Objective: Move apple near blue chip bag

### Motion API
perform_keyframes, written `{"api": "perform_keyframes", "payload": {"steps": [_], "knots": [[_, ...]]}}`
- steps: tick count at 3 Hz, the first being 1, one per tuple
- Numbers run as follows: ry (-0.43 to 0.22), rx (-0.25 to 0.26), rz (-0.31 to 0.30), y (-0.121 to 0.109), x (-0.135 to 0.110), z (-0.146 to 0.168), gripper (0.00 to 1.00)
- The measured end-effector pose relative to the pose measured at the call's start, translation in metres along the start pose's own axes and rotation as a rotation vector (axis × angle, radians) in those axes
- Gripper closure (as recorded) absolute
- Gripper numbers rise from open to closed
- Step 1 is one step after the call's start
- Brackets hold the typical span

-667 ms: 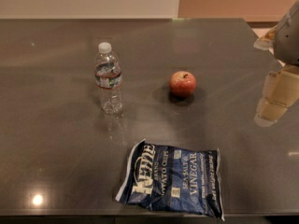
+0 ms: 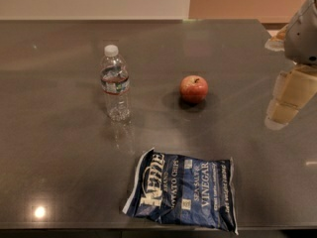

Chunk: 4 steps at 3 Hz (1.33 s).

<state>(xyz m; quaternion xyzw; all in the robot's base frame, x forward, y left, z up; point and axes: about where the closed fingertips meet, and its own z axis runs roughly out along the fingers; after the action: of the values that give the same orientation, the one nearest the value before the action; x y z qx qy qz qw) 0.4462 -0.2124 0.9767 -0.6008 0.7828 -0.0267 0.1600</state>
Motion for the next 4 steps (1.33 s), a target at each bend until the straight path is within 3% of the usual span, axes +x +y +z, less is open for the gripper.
{"api": "perform_keyframes", "payload": {"steps": [2, 4], "knots": [[-0.034, 0.003, 0.003, -0.043, -0.035, 0.048, 0.0], [-0.14, -0.04, 0.041, -0.073, -0.065, 0.093, 0.0]]}}
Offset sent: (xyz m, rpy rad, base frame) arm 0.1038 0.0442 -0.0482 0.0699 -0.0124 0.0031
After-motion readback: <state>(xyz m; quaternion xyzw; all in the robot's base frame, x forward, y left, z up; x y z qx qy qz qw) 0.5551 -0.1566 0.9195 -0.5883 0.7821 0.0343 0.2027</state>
